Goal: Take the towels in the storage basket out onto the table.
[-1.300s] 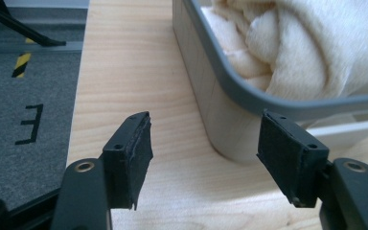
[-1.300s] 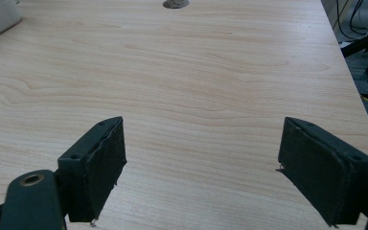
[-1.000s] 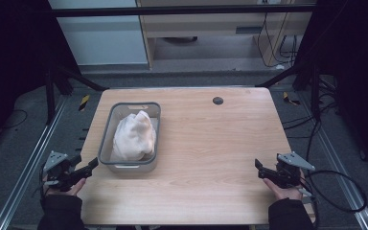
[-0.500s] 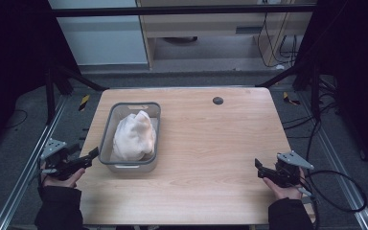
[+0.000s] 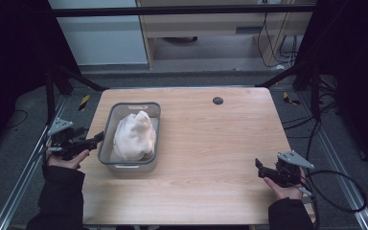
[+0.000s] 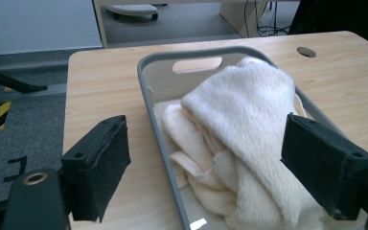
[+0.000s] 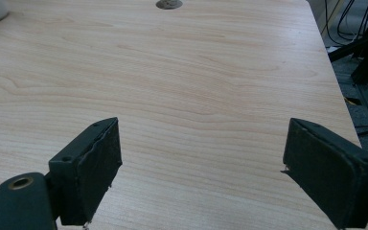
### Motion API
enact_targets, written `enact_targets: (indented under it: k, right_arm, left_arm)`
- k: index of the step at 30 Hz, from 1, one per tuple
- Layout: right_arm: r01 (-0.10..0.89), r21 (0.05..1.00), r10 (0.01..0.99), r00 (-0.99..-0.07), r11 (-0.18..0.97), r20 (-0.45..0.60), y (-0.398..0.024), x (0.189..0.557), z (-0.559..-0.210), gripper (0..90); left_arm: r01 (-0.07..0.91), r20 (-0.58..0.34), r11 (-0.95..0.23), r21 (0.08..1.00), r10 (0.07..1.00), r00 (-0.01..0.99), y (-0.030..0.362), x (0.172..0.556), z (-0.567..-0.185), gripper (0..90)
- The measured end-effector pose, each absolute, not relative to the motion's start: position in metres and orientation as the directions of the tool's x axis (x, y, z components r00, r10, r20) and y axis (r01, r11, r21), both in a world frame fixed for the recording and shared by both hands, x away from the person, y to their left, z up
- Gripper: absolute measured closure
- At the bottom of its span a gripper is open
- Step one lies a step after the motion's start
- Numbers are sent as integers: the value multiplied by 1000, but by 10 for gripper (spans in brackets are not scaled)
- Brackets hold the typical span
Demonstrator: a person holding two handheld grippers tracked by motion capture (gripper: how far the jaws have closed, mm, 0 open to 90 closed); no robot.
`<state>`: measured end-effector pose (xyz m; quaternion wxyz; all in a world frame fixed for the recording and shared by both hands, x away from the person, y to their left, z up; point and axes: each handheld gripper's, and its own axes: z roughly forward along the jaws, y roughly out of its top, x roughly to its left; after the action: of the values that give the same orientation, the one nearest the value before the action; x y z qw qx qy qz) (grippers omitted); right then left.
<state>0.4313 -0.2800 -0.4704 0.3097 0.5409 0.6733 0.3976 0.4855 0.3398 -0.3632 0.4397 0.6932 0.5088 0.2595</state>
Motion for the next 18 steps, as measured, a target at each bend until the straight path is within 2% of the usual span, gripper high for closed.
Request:
enact_targets:
  k: [7,18]
  right_arm:
    - [486,869,974,-226,98,16,-280,432,-471,128]
    - [489,866,972,-234,107,13,-280,433,-472,128]
  left_arm:
    - [469,-54,-124,875,936,348,331,504,-345,162]
    - [518,-46,-205,831,901,431,312,513,-338,176]
